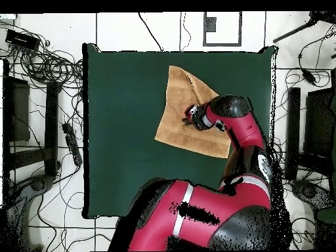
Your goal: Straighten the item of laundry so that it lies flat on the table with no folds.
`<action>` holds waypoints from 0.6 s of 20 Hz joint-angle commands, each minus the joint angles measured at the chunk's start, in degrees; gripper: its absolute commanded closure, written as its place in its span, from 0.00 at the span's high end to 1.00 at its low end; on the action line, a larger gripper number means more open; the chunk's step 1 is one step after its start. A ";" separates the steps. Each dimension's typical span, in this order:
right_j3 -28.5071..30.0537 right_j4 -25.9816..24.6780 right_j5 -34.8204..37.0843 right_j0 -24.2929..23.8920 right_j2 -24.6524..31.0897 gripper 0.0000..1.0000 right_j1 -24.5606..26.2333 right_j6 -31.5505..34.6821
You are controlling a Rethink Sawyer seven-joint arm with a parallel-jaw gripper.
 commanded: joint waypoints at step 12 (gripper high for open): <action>0.52 -16.65 11.31 -2.93 6.50 0.00 -4.59 4.54</action>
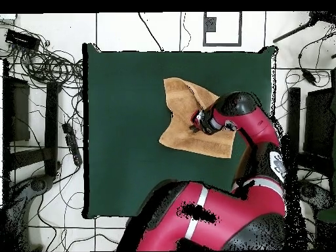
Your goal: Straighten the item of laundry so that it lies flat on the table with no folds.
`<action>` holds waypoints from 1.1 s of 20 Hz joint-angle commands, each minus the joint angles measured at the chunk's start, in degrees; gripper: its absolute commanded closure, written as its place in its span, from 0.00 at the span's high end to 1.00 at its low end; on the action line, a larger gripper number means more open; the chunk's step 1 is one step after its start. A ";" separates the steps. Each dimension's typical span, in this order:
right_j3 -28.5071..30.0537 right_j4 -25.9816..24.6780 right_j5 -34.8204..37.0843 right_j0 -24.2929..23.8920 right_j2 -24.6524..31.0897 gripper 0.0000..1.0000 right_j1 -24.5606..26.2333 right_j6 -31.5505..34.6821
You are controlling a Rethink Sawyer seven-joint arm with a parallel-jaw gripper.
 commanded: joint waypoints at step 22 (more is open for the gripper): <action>15.00 4.71 1.16 -3.35 18.97 1.00 -8.54 4.15</action>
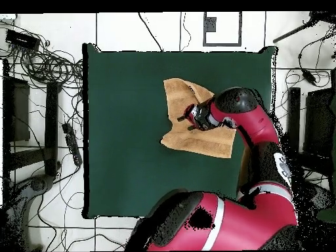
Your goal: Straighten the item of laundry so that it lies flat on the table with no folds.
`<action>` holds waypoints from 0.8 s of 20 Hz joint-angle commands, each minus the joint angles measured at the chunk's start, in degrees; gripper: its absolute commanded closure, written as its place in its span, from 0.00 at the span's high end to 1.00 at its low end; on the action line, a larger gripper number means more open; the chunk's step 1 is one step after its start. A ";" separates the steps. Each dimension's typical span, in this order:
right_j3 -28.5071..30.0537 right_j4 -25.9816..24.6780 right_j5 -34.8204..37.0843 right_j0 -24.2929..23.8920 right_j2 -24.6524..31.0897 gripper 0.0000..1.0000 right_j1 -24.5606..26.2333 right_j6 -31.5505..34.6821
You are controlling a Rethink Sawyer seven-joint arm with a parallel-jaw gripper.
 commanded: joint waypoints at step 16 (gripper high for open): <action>5.92 -2.90 -3.61 -2.31 8.80 1.00 2.35 4.93</action>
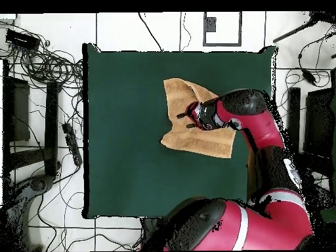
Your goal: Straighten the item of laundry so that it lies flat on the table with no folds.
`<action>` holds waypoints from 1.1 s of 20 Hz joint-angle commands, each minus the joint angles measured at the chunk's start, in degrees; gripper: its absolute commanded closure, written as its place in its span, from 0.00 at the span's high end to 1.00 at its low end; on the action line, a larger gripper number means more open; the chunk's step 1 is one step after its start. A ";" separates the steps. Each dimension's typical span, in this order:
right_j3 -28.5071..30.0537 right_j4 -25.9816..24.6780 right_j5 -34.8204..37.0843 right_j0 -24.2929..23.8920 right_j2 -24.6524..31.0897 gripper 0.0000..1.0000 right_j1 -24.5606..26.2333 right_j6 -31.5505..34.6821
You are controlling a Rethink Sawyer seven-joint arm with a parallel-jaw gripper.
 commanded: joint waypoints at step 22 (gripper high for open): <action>3.51 3.37 -16.04 -1.36 12.62 1.00 7.39 7.54</action>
